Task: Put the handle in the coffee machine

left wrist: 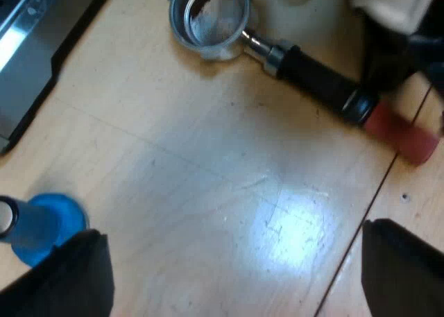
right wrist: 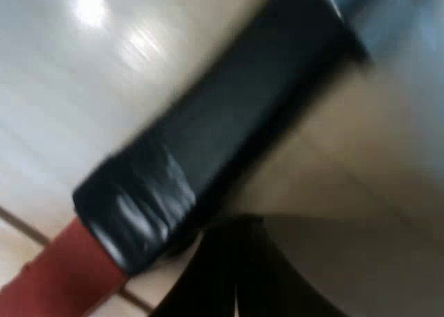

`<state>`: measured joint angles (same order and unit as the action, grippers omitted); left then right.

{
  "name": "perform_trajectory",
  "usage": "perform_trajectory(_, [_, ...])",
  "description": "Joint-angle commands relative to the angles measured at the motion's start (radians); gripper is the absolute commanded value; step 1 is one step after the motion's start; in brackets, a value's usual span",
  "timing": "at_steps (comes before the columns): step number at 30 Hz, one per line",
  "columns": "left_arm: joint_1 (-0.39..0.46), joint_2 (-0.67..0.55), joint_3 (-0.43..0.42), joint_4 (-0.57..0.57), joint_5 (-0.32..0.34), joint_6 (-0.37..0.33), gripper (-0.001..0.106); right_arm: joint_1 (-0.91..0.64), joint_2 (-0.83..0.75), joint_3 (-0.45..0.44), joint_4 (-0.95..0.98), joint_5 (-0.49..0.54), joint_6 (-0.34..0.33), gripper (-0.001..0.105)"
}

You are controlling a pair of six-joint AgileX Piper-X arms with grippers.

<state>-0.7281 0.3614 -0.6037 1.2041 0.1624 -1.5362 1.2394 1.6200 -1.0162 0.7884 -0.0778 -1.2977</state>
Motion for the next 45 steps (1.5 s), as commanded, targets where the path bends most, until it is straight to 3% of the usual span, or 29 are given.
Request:
perform_trajectory(1, [-0.005, 0.002, -0.012, 0.005, -0.017, 0.0, 0.074, -0.001, 0.056, -0.061, -0.041, -0.045, 0.001, 0.0])
perform_trajectory(2, [-0.005, 0.002, -0.045, 0.005, -0.056, 0.0, 0.074, -0.001, 0.067, -0.073, -0.057, -0.064, 0.001, 0.0])
perform_trajectory(7, [-0.005, 0.002, -0.099, 0.015, -0.061, 0.0, 0.074, -0.001, 0.111, -0.125, -0.14, -0.079, 0.003, 0.0])
perform_trajectory(14, [-0.005, 0.002, -0.128, 0.073, -0.064, 0.0, 0.074, -0.001, 0.124, -0.133, -0.246, -0.047, 0.068, 0.0])
perform_trajectory(21, [-0.005, 0.002, -0.128, 0.073, -0.065, 0.0, 0.074, -0.001, 0.096, -0.133, -0.135, -0.047, 0.068, 0.0])
perform_trajectory(31, [-0.005, 0.002, -0.128, 0.071, -0.065, 0.0, 0.074, -0.001, -0.094, -0.133, -0.004, 0.041, 0.068, 0.002])
perform_trajectory(34, [-0.005, 0.002, -0.128, 0.063, -0.061, 0.0, 0.074, -0.001, -0.16, -0.133, 0.048, 0.133, 0.068, 0.021])
perform_trajectory(39, [-0.005, 0.002, -0.128, 0.027, -0.054, 0.0, 0.074, -0.003, -0.255, -0.133, 0.127, 0.244, 0.077, 0.072])
perform_trajectory(42, [-0.005, 0.002, -0.128, 0.01, -0.044, 0.0, 0.074, -0.003, -0.286, -0.133, 0.145, 0.283, 0.09, 0.081])
perform_trajectory(45, [-0.005, 0.002, -0.126, -0.023, 0.021, 0.0, 0.074, -0.034, -0.3, -0.133, 0.159, 0.281, 0.119, 0.084])
